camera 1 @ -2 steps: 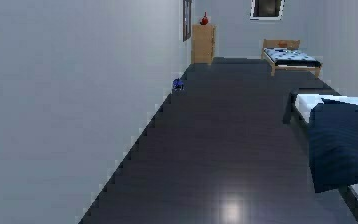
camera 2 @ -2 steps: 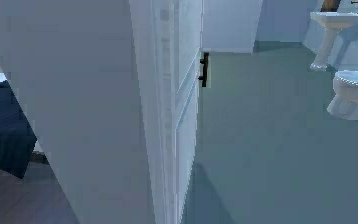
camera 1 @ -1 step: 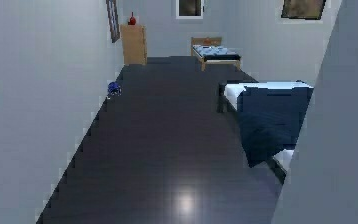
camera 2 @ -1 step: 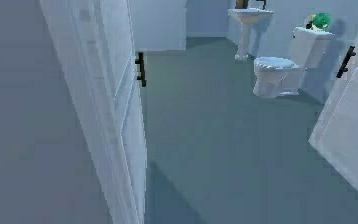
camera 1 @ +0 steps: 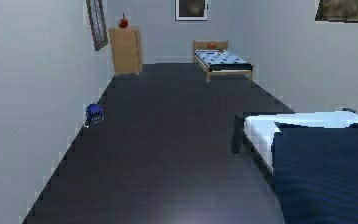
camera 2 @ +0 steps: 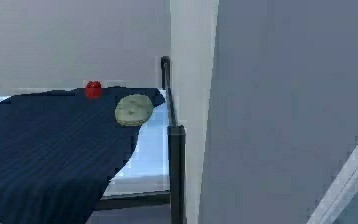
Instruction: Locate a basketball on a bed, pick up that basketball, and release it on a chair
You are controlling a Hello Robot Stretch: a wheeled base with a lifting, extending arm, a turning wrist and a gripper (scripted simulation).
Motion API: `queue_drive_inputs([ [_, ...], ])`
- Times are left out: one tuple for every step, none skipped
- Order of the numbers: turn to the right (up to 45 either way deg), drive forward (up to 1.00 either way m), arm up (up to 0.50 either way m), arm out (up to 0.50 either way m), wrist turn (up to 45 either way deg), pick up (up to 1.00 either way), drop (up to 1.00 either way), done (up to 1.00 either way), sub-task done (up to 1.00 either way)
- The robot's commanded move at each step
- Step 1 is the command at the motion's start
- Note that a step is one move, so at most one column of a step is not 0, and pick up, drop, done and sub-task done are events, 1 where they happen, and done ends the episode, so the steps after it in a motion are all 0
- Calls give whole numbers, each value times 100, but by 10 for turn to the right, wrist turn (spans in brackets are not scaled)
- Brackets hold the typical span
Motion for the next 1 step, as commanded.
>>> queue_drive_inputs([
  [0,100,0,0,0,0,0,0,0],
])
